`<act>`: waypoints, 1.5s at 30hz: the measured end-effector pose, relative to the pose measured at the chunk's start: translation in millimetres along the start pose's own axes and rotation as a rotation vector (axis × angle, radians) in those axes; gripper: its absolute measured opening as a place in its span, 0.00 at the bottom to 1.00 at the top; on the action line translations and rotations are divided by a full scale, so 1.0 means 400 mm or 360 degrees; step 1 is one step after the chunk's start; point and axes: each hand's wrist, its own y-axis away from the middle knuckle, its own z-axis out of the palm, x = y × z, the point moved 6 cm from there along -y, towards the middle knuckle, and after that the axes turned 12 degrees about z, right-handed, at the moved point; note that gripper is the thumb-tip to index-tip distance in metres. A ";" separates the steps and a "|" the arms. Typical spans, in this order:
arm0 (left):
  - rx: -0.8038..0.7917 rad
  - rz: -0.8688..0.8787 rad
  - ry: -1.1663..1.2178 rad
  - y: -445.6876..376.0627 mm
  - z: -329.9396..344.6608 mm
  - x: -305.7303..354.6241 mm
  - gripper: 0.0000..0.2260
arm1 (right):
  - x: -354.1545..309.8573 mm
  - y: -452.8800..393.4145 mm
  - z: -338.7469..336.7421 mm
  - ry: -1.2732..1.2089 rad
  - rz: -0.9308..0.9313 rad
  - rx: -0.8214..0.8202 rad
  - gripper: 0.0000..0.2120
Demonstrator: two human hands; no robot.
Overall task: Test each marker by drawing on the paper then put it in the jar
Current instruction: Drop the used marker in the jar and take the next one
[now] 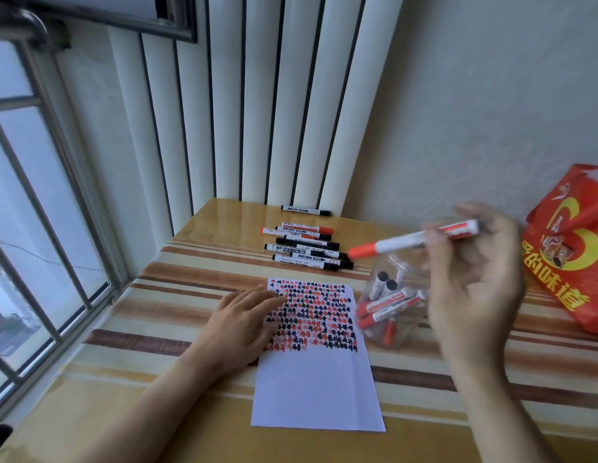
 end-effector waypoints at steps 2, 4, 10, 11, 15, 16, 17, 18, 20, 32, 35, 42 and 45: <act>-0.0152 -0.0059 -0.0018 0.001 0.028 -0.023 0.23 | -0.010 -0.055 -0.055 0.0202 -0.0176 0.0200 0.10; -0.0167 -0.0071 -0.0023 0.001 0.039 -0.023 0.26 | 0.001 -0.093 -0.078 0.0438 -0.0207 0.0258 0.07; -0.0114 -0.0078 -0.0016 0.008 0.030 -0.024 0.25 | 0.115 -0.073 -0.002 0.1182 0.0072 -0.0440 0.06; -0.0118 -0.0078 -0.0015 0.008 0.029 -0.023 0.26 | 0.124 -0.066 0.005 0.1233 0.0070 -0.0498 0.08; -0.0098 -0.0085 -0.0006 0.006 0.029 -0.021 0.23 | 0.097 -0.059 0.009 0.1153 -0.0004 -0.0244 0.06; -0.0083 -0.0088 -0.0004 0.005 0.028 -0.021 0.22 | 0.081 -0.052 0.014 0.1137 -0.0073 -0.0127 0.06; -0.0070 -0.0092 -0.0002 0.004 0.027 -0.023 0.21 | 0.062 -0.041 0.026 0.1112 -0.0178 -0.0018 0.06; -0.0061 -0.0094 0.0000 0.003 0.027 -0.024 0.21 | 0.044 -0.024 0.047 0.1066 -0.0302 0.0048 0.07; -0.0054 -0.0085 -0.0002 0.002 0.028 -0.027 0.20 | 0.026 0.016 0.116 0.0935 -0.0510 -0.0014 0.08; -0.0080 -0.0058 0.0006 0.007 0.039 -0.032 0.25 | 0.432 0.103 0.417 0.1512 0.0479 -0.0945 0.22; -0.0087 -0.0056 -0.0013 0.004 0.038 -0.031 0.24 | 0.462 0.106 0.423 0.1598 0.0383 -0.0930 0.21; -0.0070 -0.0048 0.0010 0.003 0.032 -0.024 0.24 | 0.427 0.110 0.413 0.1751 0.0125 -0.0936 0.05; -0.0057 -0.0051 0.0074 0.002 0.028 -0.022 0.23 | 0.365 0.122 0.389 0.1586 0.0157 -0.0848 0.03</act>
